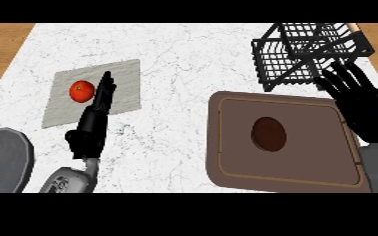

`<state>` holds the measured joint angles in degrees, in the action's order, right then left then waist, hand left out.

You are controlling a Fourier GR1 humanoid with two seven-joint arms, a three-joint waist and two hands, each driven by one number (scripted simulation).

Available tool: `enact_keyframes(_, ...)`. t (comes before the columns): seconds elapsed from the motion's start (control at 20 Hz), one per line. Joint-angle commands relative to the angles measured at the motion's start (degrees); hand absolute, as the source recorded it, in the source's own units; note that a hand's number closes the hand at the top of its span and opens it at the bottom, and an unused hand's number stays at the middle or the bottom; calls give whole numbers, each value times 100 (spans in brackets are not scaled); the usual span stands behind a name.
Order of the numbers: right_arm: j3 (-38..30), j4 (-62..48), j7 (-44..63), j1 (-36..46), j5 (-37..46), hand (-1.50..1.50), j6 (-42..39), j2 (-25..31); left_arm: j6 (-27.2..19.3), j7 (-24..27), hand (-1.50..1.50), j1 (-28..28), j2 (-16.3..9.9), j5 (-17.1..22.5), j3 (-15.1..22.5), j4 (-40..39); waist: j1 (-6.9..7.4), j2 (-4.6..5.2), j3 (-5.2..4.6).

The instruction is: Pick the cupcake from the tray and place it in the tiered basket

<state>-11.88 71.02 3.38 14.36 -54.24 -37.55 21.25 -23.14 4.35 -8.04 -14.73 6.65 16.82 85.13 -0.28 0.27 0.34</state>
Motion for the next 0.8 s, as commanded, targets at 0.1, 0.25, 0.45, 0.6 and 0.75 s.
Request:
enact_keyframes(0.1, -645, -565, 105, 46, -627, -150, -1981, 1359, 112, -266, 0, -187, -16, -74, 55, 66, 35, -15, -23)
enact_keyframes(0.25, -891, 46, -264, -145, 756, -150, -2293, 1869, 16, -309, 0, -67, -29, -103, 58, 236, -7, -35, -23)
enact_keyframes(0.45, -1119, 1027, -266, 48, 1862, -150, -2550, 2692, -31, -355, 0, -162, -54, -89, -65, 171, -96, -63, -28)
enact_keyframes(0.6, -1147, 1971, -278, 293, 2706, -150, -2367, 2908, -31, -449, 0, -114, -3, -183, 113, 231, -42, -81, -26)
enact_keyframes(0.75, -845, 2956, -87, 411, 3483, -150, -2034, 2845, 3, -458, 0, -271, -24, -137, -18, 154, -6, -57, -35)
